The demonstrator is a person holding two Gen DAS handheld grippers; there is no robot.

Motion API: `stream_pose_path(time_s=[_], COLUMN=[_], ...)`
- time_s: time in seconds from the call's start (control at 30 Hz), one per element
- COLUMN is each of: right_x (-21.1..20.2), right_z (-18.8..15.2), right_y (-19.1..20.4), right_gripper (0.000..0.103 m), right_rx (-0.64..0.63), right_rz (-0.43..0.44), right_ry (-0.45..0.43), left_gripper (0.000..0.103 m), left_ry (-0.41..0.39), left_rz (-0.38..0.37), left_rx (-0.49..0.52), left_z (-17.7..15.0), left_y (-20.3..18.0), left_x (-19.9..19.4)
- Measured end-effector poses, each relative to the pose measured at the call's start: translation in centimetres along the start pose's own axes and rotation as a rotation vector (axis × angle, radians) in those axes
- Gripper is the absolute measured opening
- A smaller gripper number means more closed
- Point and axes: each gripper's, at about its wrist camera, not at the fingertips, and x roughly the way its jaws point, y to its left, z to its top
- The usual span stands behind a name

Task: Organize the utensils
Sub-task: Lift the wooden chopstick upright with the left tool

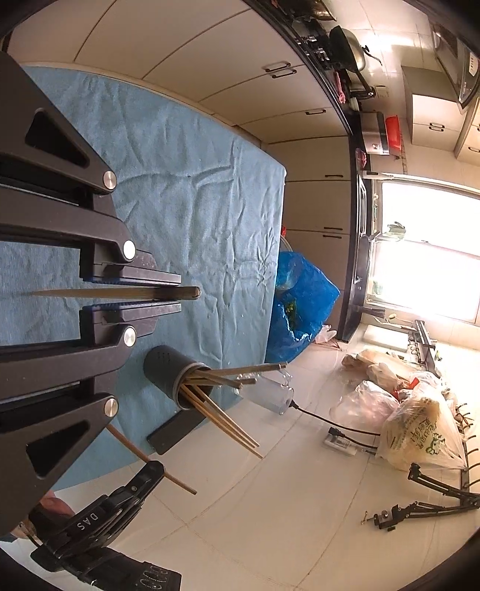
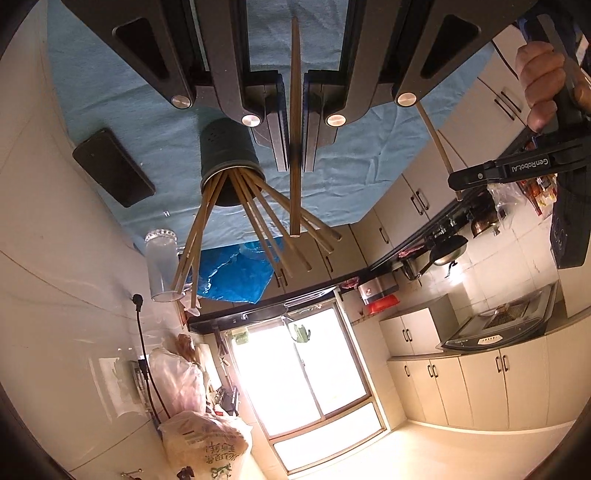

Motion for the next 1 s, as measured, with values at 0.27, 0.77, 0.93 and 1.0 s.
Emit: stream_pose_path(time_s=[0.27,0.77,0.93,1.0], right_x=[-1.3,-3.3,-3.7,-3.9], right_z=[0.5,1.1,1.4,1.5], right_y=[-1.0,-2.2,-2.0,-2.0], right_gripper=[0.007,0.007,0.007,0.007], right_rx=[0.024,0.053,0.054,0.053], right_rz=[-0.013,-0.026,-0.029,-0.029], right_ry=[-0.032,-0.074,-0.084,-0.089], left_gripper=[0.007,0.007,0.007,0.007], left_ry=[-0.002,-0.006,-0.01,-0.013], left_rz=[-0.019,-0.04,-0.043,-0.045], left_rx=[0.01,0.049,0.058,0.061], left_z=[0.4,0.5,0.8,0.9], left_y=[-0.9,-3.0,-3.4,-3.5], left_x=[-0.1,-0.3,-0.5,-0.5])
